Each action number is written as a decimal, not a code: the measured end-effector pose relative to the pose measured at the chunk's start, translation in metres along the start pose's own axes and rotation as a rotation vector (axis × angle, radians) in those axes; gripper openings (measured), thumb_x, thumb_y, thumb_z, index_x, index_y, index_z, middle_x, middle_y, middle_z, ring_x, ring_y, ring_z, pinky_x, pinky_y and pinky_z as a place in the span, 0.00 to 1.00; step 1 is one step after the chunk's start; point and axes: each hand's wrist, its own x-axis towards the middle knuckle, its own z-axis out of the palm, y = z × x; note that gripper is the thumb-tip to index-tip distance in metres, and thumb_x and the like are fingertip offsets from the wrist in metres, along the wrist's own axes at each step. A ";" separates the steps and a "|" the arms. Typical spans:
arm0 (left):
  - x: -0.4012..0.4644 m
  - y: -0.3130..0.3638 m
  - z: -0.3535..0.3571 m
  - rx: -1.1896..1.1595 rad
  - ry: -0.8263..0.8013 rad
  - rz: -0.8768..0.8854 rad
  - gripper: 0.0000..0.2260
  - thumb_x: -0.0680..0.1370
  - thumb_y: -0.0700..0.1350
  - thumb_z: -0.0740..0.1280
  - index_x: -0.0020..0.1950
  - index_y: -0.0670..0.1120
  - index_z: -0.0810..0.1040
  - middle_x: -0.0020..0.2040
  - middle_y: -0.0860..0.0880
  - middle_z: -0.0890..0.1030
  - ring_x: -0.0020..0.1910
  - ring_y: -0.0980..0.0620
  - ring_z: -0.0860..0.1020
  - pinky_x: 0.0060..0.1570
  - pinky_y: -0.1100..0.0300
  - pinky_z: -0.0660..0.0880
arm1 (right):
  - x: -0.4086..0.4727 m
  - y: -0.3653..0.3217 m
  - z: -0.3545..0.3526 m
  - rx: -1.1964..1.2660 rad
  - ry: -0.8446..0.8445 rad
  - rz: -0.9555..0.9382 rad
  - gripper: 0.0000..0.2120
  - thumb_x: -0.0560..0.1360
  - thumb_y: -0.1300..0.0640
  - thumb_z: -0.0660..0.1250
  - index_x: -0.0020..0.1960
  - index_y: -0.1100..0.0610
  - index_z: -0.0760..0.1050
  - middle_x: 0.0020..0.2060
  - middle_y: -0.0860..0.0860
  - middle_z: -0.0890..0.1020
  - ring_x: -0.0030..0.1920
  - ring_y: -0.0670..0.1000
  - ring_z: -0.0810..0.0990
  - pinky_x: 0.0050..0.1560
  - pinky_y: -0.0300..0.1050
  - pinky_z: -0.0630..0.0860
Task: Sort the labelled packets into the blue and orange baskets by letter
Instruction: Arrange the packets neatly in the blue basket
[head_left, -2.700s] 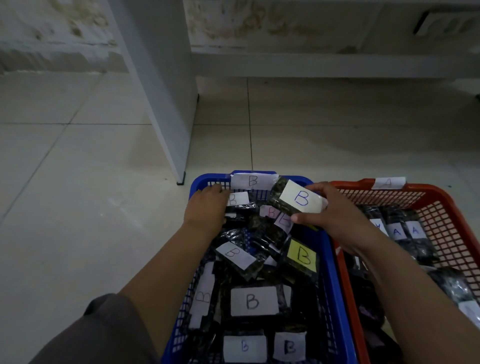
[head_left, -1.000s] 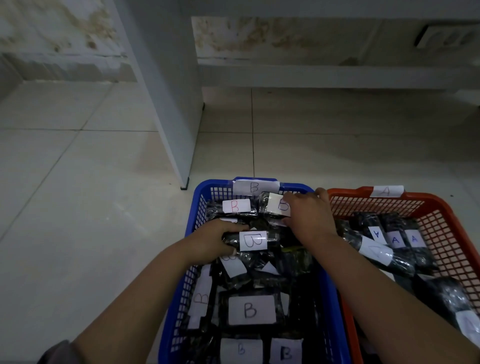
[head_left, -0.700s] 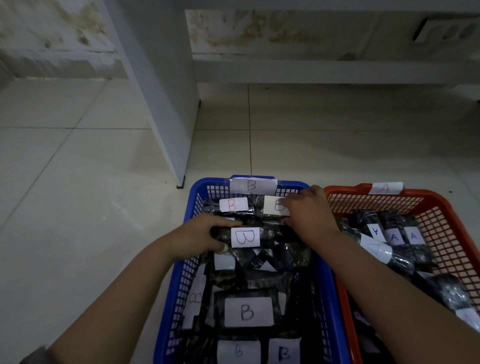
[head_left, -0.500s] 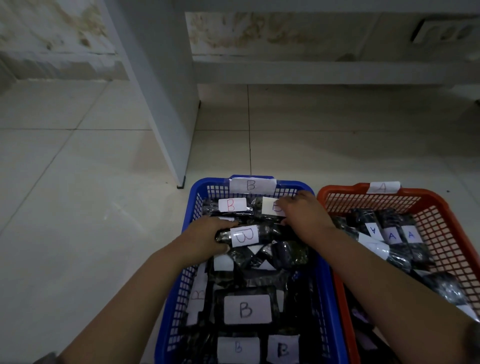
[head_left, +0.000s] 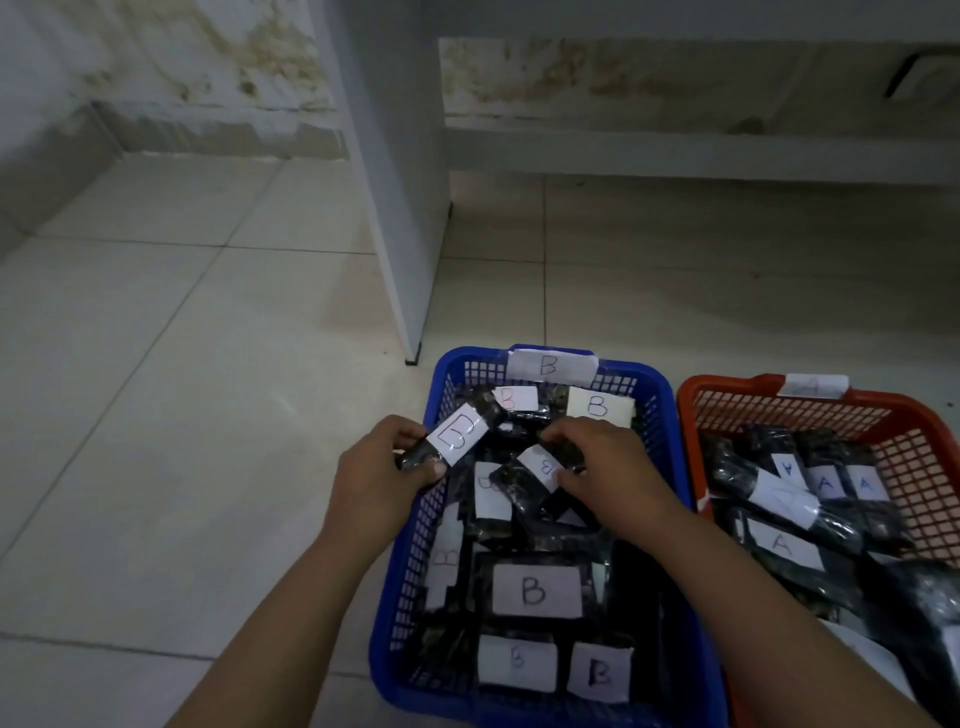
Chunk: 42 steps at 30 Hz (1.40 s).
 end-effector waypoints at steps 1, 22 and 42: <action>-0.007 -0.001 -0.001 -0.060 0.027 -0.038 0.12 0.72 0.40 0.73 0.51 0.50 0.75 0.46 0.55 0.78 0.44 0.57 0.76 0.36 0.68 0.70 | 0.003 -0.001 0.004 -0.053 -0.054 -0.020 0.21 0.72 0.59 0.69 0.63 0.48 0.73 0.61 0.47 0.77 0.61 0.50 0.73 0.64 0.48 0.68; 0.010 -0.005 0.000 -0.124 -0.033 -0.059 0.11 0.75 0.42 0.69 0.54 0.48 0.71 0.38 0.55 0.74 0.37 0.60 0.74 0.34 0.65 0.72 | 0.025 -0.023 -0.005 0.241 0.157 0.383 0.09 0.74 0.63 0.68 0.50 0.52 0.73 0.43 0.50 0.78 0.43 0.49 0.77 0.36 0.37 0.71; 0.016 -0.012 -0.002 -0.278 0.039 -0.053 0.10 0.71 0.38 0.73 0.49 0.47 0.77 0.49 0.48 0.80 0.48 0.52 0.78 0.46 0.64 0.74 | -0.001 -0.069 0.016 -0.054 -0.032 0.514 0.18 0.70 0.45 0.71 0.58 0.49 0.77 0.54 0.48 0.81 0.51 0.51 0.78 0.56 0.51 0.73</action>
